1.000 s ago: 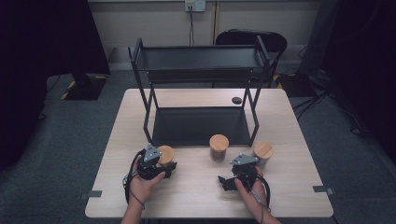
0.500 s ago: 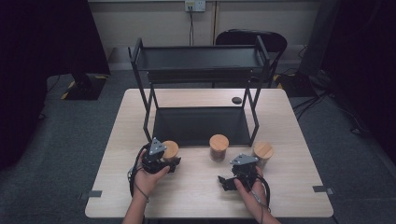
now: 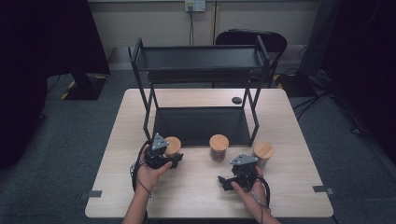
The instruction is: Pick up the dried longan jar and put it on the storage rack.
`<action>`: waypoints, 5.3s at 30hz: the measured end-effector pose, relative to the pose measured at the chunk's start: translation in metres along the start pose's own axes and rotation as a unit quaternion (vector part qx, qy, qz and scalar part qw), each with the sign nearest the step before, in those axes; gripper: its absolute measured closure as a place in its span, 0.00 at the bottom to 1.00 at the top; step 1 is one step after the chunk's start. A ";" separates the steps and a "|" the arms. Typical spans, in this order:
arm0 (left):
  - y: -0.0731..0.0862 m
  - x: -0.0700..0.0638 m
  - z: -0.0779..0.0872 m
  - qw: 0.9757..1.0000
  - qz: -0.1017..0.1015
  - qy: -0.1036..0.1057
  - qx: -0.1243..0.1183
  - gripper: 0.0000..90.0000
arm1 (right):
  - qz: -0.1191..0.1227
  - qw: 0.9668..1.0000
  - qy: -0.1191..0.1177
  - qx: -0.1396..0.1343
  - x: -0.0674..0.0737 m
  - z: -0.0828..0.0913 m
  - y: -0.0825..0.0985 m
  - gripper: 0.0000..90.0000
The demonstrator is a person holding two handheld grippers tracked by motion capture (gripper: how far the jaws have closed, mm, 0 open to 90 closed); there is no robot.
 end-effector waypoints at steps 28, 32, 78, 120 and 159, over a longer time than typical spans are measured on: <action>-0.023 0.014 -0.019 1.000 0.018 -0.013 0.002 0.29 | 0.000 1.000 0.000 0.000 0.000 0.000 0.000 0.00; -0.026 0.015 -0.021 1.000 0.013 -0.016 0.005 0.29 | 0.000 1.000 0.000 0.000 0.000 0.000 0.000 0.00; -0.056 0.025 -0.050 1.000 0.008 -0.023 0.016 0.29 | 0.001 1.000 0.000 0.000 0.000 0.000 0.000 0.00; -0.066 0.046 -0.070 0.998 0.023 -0.053 0.020 0.29 | 0.007 1.000 -0.007 0.001 -0.001 0.000 0.000 0.00; -0.063 0.062 -0.106 0.995 0.042 -0.085 0.025 0.29 | 0.007 1.000 -0.007 0.001 -0.001 0.000 0.000 0.00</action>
Point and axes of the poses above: each handheld gripper's, and its own axes: z roughly backward along the jaws, y roughly out of its underside, x roughly to its left, the point moved 4 cm from there along -z, roughly forward along the jaws, and after that the axes turned 1 degree about y, right-handed, at the moved point
